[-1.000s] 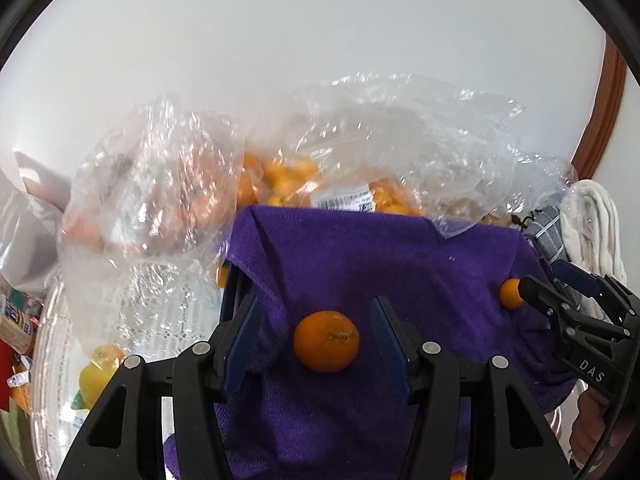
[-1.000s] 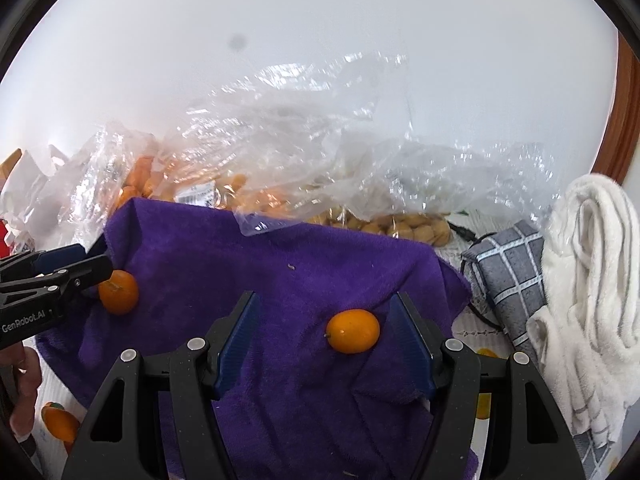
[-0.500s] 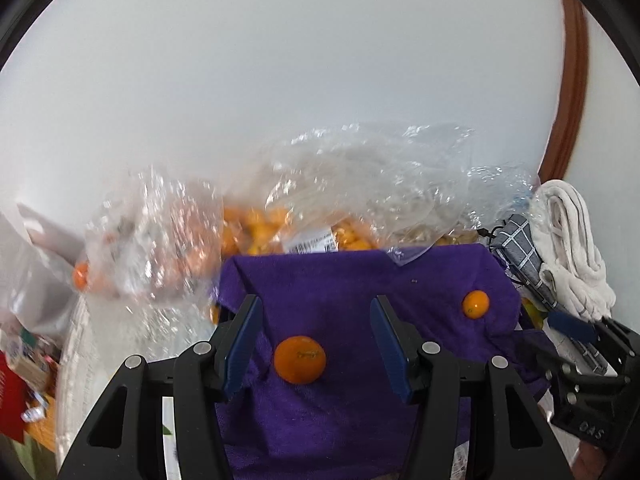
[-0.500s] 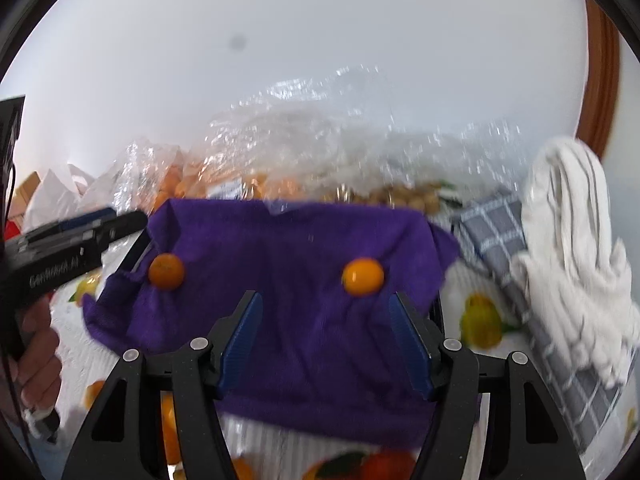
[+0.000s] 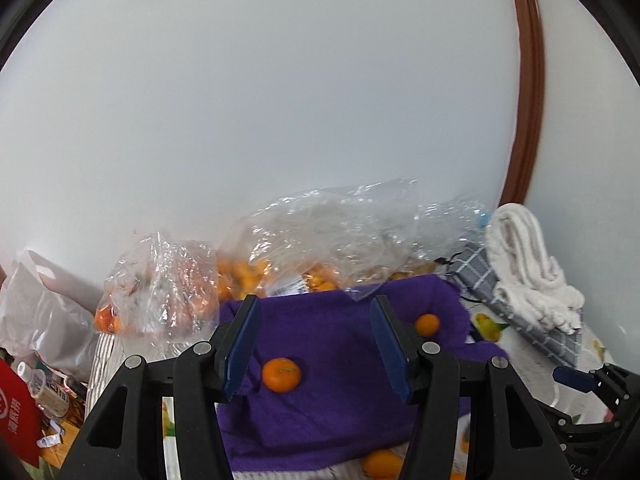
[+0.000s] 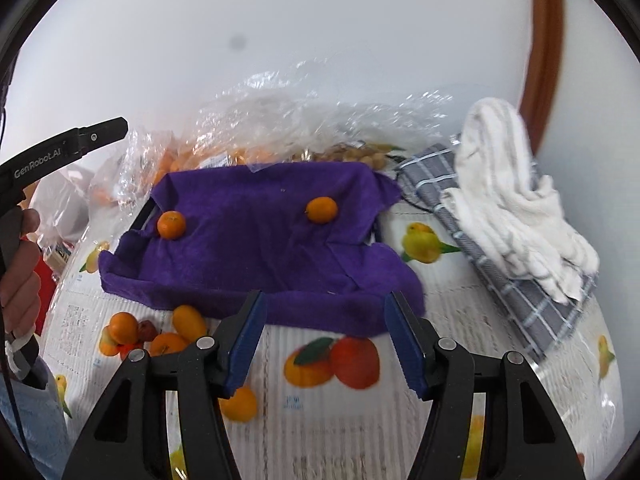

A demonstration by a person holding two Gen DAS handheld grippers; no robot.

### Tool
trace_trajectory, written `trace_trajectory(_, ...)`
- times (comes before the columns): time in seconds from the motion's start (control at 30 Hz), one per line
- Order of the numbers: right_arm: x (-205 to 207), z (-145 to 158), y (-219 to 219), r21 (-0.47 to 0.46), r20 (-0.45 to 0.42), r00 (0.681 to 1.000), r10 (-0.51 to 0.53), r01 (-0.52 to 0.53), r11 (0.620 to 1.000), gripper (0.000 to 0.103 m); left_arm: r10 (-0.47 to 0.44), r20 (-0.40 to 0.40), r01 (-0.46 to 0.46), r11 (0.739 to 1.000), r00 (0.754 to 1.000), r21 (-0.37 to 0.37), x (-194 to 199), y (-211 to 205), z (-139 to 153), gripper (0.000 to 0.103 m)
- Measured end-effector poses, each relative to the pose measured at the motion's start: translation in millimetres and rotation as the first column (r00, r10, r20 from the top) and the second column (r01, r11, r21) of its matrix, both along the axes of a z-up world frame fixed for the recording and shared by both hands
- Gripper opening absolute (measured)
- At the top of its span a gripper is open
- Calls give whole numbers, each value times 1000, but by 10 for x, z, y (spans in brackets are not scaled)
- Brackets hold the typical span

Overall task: Organize fruits
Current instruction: 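Lift both open grippers off the towel toward the fruit cluster, then lower the right gripper onto another orange and close it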

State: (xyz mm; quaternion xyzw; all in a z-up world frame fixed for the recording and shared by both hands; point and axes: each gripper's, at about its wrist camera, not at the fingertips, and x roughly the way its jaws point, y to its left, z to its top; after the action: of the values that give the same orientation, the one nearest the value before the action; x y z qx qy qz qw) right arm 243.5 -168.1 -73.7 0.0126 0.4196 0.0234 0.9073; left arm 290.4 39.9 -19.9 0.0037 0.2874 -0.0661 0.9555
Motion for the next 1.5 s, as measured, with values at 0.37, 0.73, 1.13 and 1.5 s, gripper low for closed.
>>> trace_trajectory(0.37,-591,37,31,-74,49,998,37,-33,997,62,37,-111,-31,998,993,54,-772,61,-405,54)
trace_trajectory(0.73,-671,-446,89,80,-62,996,58,-53,995,53,182,-286,-175,983,941,50,-1388,693,-1180,54)
trace_trajectory(1.13,-653,-674,230,41,-95,991,92,-89,995,49,209,-374,-212,977,903,35,-1631,903,-1549,54)
trace_trajectory(1.5,-551,-732,135,22,-91,993,71,-69,997,49,210,-347,-231,973,914,-21,-1613,989,-1562,54)
